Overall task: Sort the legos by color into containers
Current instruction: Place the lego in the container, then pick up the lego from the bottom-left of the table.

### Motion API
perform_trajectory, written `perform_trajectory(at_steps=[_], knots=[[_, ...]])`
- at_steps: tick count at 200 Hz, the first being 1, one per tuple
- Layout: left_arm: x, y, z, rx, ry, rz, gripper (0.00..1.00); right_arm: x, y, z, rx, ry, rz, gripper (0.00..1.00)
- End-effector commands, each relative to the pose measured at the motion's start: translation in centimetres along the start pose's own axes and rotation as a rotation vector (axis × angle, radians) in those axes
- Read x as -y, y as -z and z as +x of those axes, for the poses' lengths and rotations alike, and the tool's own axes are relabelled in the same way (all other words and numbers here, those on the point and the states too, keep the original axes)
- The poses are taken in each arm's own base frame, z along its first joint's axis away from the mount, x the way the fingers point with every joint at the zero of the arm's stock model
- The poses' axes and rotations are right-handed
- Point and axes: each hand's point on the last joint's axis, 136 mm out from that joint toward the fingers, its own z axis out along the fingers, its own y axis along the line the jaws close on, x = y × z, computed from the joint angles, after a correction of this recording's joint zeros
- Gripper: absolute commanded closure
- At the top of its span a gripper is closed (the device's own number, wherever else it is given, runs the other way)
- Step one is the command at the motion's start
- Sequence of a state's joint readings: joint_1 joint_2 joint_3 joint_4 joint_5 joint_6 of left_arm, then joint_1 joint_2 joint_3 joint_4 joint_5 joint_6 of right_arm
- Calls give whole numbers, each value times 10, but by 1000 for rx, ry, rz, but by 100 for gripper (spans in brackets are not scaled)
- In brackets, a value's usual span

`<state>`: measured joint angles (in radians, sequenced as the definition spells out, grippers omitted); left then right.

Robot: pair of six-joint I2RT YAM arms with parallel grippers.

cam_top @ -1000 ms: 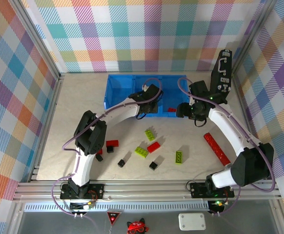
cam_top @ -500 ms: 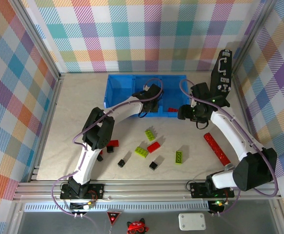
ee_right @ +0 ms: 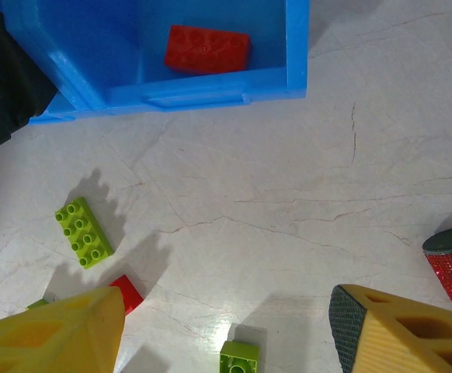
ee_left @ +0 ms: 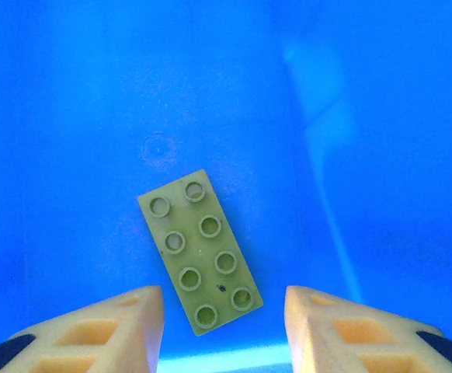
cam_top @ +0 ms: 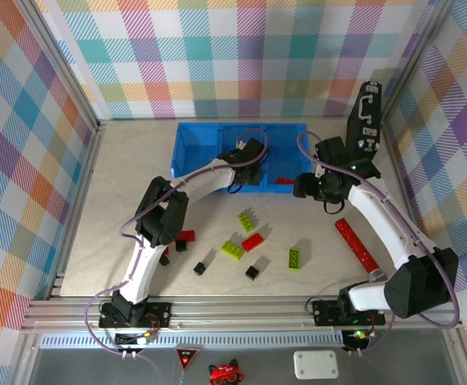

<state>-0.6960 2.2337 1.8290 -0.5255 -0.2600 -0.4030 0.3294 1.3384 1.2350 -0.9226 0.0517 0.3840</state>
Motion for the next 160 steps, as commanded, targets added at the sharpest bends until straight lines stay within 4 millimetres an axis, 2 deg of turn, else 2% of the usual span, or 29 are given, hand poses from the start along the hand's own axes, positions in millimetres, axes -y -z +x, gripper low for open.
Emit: perform_trajectory(at_steps=[1, 41, 92, 160], knots=[[-2, 28, -20, 53, 34, 42, 55, 0, 2, 11, -24, -13, -6, 29], [-3, 50, -24, 71, 41, 64, 57, -3, 1, 15, -37, -27, -24, 29], [-11, 79, -15, 64, 41, 86, 58, -9, -4, 22, -62, -24, -34, 30], [-42, 117, 21, 27, 36, 65, 58, -25, -18, 31, -103, 14, -36, 30]])
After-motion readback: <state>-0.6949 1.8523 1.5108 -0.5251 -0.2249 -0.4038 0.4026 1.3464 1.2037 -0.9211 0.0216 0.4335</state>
